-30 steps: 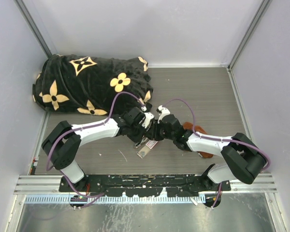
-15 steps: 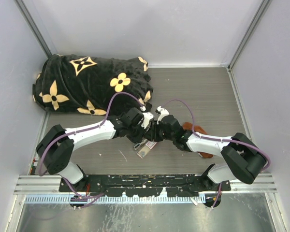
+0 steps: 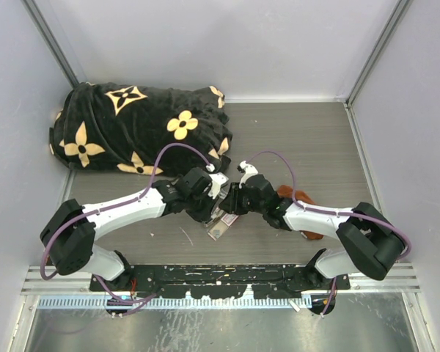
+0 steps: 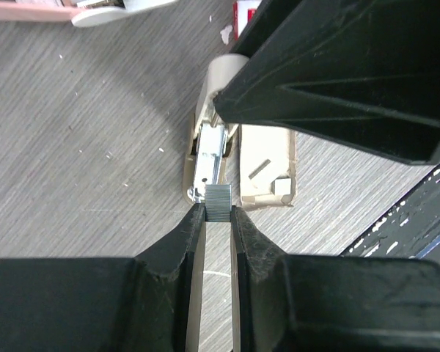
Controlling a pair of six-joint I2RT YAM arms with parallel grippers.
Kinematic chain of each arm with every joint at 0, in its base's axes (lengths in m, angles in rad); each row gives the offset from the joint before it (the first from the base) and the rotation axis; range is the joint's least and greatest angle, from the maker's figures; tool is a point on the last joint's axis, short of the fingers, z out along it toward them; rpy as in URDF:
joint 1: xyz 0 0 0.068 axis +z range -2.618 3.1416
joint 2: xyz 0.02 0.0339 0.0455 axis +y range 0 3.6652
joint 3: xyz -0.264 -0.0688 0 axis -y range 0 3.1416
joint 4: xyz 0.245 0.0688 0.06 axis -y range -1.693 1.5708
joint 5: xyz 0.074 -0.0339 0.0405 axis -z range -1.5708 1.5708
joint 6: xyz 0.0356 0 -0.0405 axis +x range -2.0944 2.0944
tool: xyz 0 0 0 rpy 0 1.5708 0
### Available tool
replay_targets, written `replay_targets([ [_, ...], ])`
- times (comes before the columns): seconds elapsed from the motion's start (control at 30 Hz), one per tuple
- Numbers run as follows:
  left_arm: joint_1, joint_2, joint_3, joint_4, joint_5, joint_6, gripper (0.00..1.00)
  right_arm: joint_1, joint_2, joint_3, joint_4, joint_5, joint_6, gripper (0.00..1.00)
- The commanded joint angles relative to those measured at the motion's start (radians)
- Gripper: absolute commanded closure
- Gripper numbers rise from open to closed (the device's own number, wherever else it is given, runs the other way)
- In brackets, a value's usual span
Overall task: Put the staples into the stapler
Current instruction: Adjust the stapler at the center of the board.
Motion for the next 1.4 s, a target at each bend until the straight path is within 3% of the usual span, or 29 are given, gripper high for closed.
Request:
replay_targets([
  [0.0, -0.019, -0.007, 0.048, -0.076, 0.005, -0.016, 0.83, 0.000, -0.046, 0.007, 0.027, 0.019, 0.007, 0.85],
  [0.23, -0.022, -0.012, 0.087, -0.154, 0.016, 0.025, 0.82, -0.009, -0.059, -0.004, 0.022, 0.022, 0.004, 0.85],
  [0.53, -0.021, 0.055, 0.082, -0.047, -0.011, 0.055, 0.82, -0.019, -0.085, -0.036, 0.038, 0.025, 0.029, 0.84],
  [1.37, -0.023, 0.160, 0.081, 0.016, 0.017, 0.039, 0.82, -0.046, -0.103, -0.091, 0.102, -0.001, 0.072, 0.84],
])
